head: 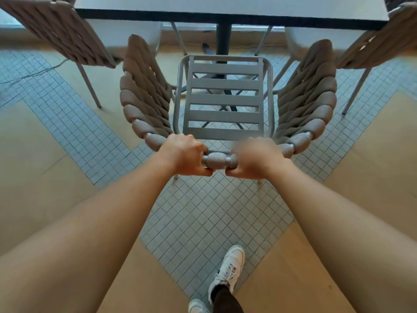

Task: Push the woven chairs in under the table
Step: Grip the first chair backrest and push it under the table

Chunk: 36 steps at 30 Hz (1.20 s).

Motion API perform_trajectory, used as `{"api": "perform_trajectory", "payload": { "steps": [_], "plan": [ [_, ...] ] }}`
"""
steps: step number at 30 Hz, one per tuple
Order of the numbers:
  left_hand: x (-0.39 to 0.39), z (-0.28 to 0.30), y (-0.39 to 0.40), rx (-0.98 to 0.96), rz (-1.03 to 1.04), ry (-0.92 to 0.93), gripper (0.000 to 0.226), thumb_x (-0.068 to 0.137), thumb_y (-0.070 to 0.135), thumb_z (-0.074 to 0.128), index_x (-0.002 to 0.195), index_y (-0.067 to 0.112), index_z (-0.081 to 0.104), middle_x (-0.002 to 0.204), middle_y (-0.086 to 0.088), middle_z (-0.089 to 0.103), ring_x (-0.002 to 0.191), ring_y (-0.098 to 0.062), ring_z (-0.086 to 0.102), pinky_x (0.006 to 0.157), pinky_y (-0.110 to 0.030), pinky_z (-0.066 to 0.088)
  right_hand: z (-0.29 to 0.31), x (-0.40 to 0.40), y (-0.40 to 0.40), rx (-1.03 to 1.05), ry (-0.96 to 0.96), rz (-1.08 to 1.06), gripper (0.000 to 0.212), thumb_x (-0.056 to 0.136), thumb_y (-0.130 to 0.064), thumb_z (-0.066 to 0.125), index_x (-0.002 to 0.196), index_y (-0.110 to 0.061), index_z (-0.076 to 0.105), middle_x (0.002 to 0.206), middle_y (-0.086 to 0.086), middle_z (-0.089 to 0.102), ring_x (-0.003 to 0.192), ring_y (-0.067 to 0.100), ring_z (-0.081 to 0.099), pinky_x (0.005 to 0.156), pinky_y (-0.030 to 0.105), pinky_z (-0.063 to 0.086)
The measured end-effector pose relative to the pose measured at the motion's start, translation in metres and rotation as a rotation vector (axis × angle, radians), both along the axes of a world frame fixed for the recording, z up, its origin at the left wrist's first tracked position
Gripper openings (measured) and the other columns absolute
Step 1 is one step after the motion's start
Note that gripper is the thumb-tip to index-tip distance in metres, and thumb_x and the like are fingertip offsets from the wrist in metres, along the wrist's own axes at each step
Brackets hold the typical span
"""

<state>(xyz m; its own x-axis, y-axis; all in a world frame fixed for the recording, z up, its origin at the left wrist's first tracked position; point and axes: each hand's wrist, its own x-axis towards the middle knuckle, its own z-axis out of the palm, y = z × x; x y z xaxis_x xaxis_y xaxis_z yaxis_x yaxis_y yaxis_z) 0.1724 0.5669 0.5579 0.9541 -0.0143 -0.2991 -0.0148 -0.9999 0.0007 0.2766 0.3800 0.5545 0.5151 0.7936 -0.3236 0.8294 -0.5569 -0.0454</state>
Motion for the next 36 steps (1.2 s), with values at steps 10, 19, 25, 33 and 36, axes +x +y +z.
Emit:
{"api": "perform_trajectory", "payload": {
  "steps": [10,19,25,33,36],
  "plan": [
    [0.041,0.000,-0.012,0.001,0.123,0.046,0.067,0.059,0.087,0.047,0.095,0.036,0.072,0.060,0.011,0.039,0.063,-0.021,0.052,0.059,-0.031,0.038,0.011,0.046,-0.001,-0.034,0.017,0.039,0.050,0.061,-0.075,0.042,0.082,-0.035,0.065,0.058,-0.011,0.041,0.060,0.023,0.053,0.058,0.031,0.040],
    [0.049,0.001,-0.014,-0.004,0.045,0.020,0.067,0.064,0.084,0.044,0.095,0.034,0.075,0.064,0.009,0.052,0.058,-0.018,0.054,0.055,-0.028,0.036,0.005,0.051,-0.007,-0.030,0.023,-0.046,0.057,0.062,-0.080,0.042,0.089,-0.036,0.065,0.070,-0.006,0.049,0.069,0.025,0.057,0.061,0.033,0.037],
    [0.044,0.005,-0.014,-0.033,0.042,0.039,0.061,0.064,0.084,0.044,0.087,0.035,0.073,0.056,0.014,0.041,0.056,-0.016,0.051,0.054,-0.027,0.034,0.006,0.038,-0.008,-0.034,0.045,-0.120,0.057,0.065,-0.080,0.048,0.092,-0.034,0.068,0.068,-0.006,0.044,0.070,0.025,0.050,0.064,0.035,0.036],
    [0.040,0.000,0.002,-0.056,-0.008,0.037,0.071,0.062,0.087,0.035,0.090,0.035,0.075,0.061,0.010,0.057,0.056,-0.015,0.057,0.055,-0.027,0.043,0.003,0.028,0.000,-0.016,0.049,-0.126,0.062,0.065,-0.080,0.045,0.097,-0.033,0.071,0.070,-0.004,0.046,0.071,0.025,0.047,0.065,0.036,0.036],
    [0.040,-0.001,0.003,-0.038,-0.026,0.006,0.067,0.064,0.086,0.038,0.087,0.035,0.074,0.061,0.010,0.058,0.056,-0.016,0.056,0.054,-0.027,0.036,0.005,0.030,0.002,-0.035,0.041,-0.103,0.060,0.064,-0.080,0.047,0.092,-0.032,0.069,0.064,-0.007,0.038,0.068,0.025,0.049,0.063,0.035,0.036]
  ]
}}
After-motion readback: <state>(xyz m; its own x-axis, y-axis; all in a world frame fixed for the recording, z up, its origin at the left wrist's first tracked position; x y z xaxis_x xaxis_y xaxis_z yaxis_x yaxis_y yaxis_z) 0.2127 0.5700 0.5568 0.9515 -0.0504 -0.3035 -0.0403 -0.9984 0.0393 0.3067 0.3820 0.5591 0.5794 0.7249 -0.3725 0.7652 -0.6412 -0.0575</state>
